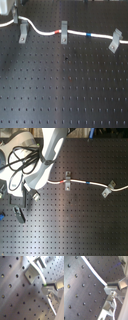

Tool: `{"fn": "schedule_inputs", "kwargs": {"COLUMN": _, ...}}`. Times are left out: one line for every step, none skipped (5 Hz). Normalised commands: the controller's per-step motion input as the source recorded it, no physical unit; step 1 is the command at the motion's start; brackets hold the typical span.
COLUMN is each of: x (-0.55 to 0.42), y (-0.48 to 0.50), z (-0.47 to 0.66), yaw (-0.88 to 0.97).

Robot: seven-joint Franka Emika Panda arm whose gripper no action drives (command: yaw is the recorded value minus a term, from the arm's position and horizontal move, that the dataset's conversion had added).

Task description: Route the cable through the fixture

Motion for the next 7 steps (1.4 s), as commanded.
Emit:
{"fn": "schedule_inputs", "kwargs": {"x": 0.019, "y": 0.470, "z": -0.31, "yaw": 0.00}}
{"fn": "schedule_inputs", "kwargs": {"x": 0.018, "y": 0.391, "z": -0.47, "yaw": 0.00}}
{"fn": "schedule_inputs", "kwargs": {"x": 0.002, "y": 0.236, "z": 0.30, "yaw": 0.00}}
{"fn": "schedule_inputs", "kwargs": {"x": -0.005, "y": 0.122, "z": 0.45, "yaw": 0.00}}
{"fn": "schedule_inputs", "kwargs": {"x": 0.005, "y": 0.107, "z": 0.48, "yaw": 0.00}}
{"fn": "schedule_inputs", "kwargs": {"x": -0.089, "y": -0.076, "z": 0.37, "yaw": 0.13}}
{"fn": "schedule_inputs", "kwargs": {"x": -0.031, "y": 0.002, "z": 0.06, "yaw": 0.00}}
